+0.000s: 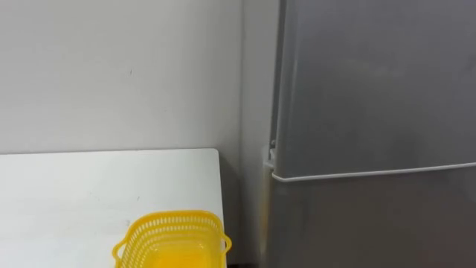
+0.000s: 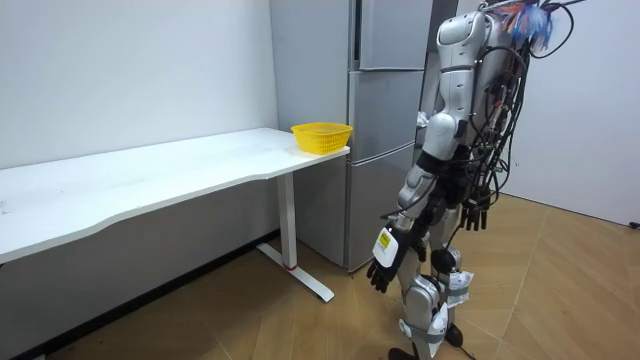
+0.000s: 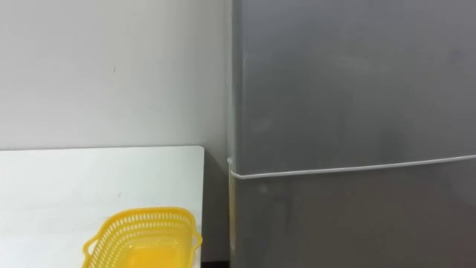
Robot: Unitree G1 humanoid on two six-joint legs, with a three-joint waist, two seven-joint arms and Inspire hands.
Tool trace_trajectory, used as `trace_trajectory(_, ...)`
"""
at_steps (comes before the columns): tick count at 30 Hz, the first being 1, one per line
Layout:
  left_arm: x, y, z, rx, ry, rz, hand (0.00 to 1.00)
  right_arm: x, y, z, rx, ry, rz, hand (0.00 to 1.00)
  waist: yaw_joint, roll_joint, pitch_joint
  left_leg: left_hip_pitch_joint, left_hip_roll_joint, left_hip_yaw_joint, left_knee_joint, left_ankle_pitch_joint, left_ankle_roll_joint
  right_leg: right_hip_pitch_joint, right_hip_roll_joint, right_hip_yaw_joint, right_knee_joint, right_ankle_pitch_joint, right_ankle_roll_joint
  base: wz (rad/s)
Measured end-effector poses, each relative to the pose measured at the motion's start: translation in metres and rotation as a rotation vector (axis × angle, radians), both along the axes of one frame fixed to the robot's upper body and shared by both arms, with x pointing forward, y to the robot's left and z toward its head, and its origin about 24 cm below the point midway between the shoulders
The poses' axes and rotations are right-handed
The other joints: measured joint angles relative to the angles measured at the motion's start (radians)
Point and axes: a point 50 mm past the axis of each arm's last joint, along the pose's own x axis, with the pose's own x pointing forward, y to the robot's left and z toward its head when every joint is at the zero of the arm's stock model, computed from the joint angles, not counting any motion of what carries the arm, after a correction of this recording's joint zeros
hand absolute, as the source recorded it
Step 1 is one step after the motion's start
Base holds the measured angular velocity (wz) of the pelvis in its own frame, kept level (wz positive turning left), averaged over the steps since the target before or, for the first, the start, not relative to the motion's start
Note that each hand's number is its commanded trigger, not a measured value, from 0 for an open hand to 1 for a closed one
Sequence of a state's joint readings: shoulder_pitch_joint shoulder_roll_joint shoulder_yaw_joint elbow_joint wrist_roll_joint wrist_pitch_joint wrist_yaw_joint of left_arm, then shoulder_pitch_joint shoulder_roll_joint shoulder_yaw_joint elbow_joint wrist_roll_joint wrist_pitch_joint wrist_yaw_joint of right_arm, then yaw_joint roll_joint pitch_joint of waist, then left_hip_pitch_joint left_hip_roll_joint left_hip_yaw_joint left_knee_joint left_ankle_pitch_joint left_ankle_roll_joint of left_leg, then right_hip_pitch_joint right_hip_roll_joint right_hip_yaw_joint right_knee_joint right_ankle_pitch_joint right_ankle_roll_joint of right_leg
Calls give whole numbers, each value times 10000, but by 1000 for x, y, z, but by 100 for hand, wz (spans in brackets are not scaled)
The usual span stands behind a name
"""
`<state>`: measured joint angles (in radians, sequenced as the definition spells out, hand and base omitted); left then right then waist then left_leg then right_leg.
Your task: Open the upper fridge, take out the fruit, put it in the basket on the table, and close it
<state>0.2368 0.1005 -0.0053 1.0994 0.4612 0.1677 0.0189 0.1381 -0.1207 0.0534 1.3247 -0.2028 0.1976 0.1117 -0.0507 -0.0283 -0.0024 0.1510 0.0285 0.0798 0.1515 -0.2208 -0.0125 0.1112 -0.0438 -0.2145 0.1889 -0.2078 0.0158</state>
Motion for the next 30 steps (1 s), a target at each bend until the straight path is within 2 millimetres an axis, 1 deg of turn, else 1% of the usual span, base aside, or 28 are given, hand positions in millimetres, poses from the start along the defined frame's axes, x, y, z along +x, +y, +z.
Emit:
trace_trajectory(6,-1,1,0,-7,-117,666,0,1,0,0,-72,-26,-9,0,108,-1,-1,-14,4,56,-6,0,0,-65,20,129,-2,10,-8,-5)
trace_trajectory(10,-6,6,0,18,-234,2106,0,2,-1,0,-125,-89,-61,0,237,62,5,0,-2,43,6,-1,1,-57,21,173,-9,22,-6,-2)
trace_trajectory(12,-6,8,1,203,-426,2745,0,4,-1,0,-238,-189,-45,0,280,92,20,-2,-3,85,5,-1,2,-58,18,170,-1,20,-4,0)
trace_trajectory(14,-4,14,3,579,-853,3766,0,14,-3,0,-421,-568,-85,0,297,155,69,-10,3,81,1,-10,15,-68,17,157,10,21,-4,2)
trace_trajectory(15,-2,16,4,692,-1080,4118,0,16,-4,0,-448,-689,-114,0,295,170,80,-16,6,72,-8,-15,22,-73,17,140,9,22,-4,7)
trace_trajectory(16,7,22,6,892,-1816,4944,0,20,-5,0,-504,-915,-185,0,293,187,85,-53,7,30,-17,-18,24,-90,19,105,-7,36,-2,10)
trace_trajectory(17,21,28,11,1056,-2844,5711,0,24,-6,0,-574,-1135,-169,0,302,192,85,-97,5,-1,-3,-17,24,-94,18,71,-23,49,-2,11)
trace_trajectory(18,29,32,14,1117,-3403,6044,0,25,-6,1,-634,-1206,-168,0,318,196,83,-104,5,-3,4,-16,24,-88,19,64,-27,56,-3,5)
trace_trajectory(20,60,43,28,1309,-5427,7091,0,25,-11,2,-810,-1466,-313,0,353,230,73,-103,1,6,1,-14,25,-67,27,80,-18,90,5,-2)
trace_trajectory(21,67,45,31,1300,-5862,7396,0,26,-12,2,-831,-1514,-335,0,358,270,59,-102,0,7,-9,-14,26,-52,34,96,-26,106,10,-6)
trace_trajectory(23,93,52,44,1327,-7228,8199,0,26,-15,3,-922,-1653,-529,0,338,349,47,-114,-10,31,-16,-12,29,-53,34,152,-13,123,11,-7)
trace_trajectory(24,99,54,47,1369,-7569,8350,0,26,-15,3,-941,-1698,-565,0,326,366,34,-114,-14,33,-17,-12,30,-66,33,172,-5,123,11,-8)
trace_trajectory(26,119,59,64,1552,-8993,9159,0,24,-16,3,-957,-1914,-569,0,421,377,23,-78,-4,132,-43,-11,30,-108,50,239,9,122,10,-14)
trace_trajectory(27,122,60,67,1629,-9281,9323,0,24,-16,3,-965,-1942,-562,0,463,390,16,-56,-1,167,-54,-11,30,-107,53,259,8,122,10,-16)
trace_trajectory(29,136,65,79,1980,-10153,10075,0,23,-17,4,-998,-1988,-534,0,581,398,7,-44,-2,228,-54,-12,30,-108,52,290,-20,123,11,-7)
trace_trajectory(30,138,68,83,2089,-10384,10290,0,23,-17,4,-1004,-2005,-517,0,584,400,5,-42,-2,228,-55,-12,30,-115,53,309,-22,123,11,0)
